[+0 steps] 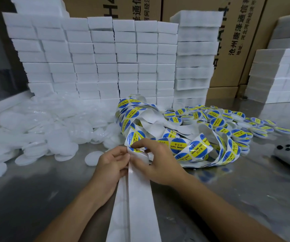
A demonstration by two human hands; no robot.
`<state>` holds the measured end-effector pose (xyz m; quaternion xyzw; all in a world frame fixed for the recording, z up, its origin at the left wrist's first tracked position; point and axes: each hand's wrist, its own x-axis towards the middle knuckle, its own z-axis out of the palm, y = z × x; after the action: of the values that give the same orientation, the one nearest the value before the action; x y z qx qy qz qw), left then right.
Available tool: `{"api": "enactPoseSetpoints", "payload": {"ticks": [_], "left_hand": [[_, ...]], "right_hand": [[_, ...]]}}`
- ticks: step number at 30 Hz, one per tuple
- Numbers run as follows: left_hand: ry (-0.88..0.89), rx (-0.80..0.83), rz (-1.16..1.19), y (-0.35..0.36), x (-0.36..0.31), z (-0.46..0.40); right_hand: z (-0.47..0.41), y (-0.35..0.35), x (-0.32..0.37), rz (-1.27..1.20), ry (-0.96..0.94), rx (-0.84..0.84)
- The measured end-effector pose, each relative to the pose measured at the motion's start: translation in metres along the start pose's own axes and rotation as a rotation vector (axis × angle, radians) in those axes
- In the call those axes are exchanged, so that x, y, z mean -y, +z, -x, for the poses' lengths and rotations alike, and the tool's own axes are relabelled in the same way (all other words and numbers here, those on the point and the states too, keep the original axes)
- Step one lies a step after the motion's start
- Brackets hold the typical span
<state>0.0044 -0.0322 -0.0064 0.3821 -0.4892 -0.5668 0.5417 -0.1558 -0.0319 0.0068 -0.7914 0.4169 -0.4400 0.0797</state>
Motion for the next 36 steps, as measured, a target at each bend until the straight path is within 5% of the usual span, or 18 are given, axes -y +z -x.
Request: {"api": "enactPoseSetpoints", "payload": {"ticks": [22,29,36], "left_hand": [[0.078,-0.074,-0.148,0.005,0.003,0.003],[0.100,-0.132,-0.238,0.002,0.000,0.005],[0.272,-0.201,-0.646,-0.004,0.004,0.003]], "right_hand": [[-0.005,-0.003,-0.001,-0.174,0.203,-0.134],[-0.015,-0.022,-0.003,-0.740,0.766,-0.326],[-0.012,-0.015,0.004,-1.063,0.663,-0.230]]}}
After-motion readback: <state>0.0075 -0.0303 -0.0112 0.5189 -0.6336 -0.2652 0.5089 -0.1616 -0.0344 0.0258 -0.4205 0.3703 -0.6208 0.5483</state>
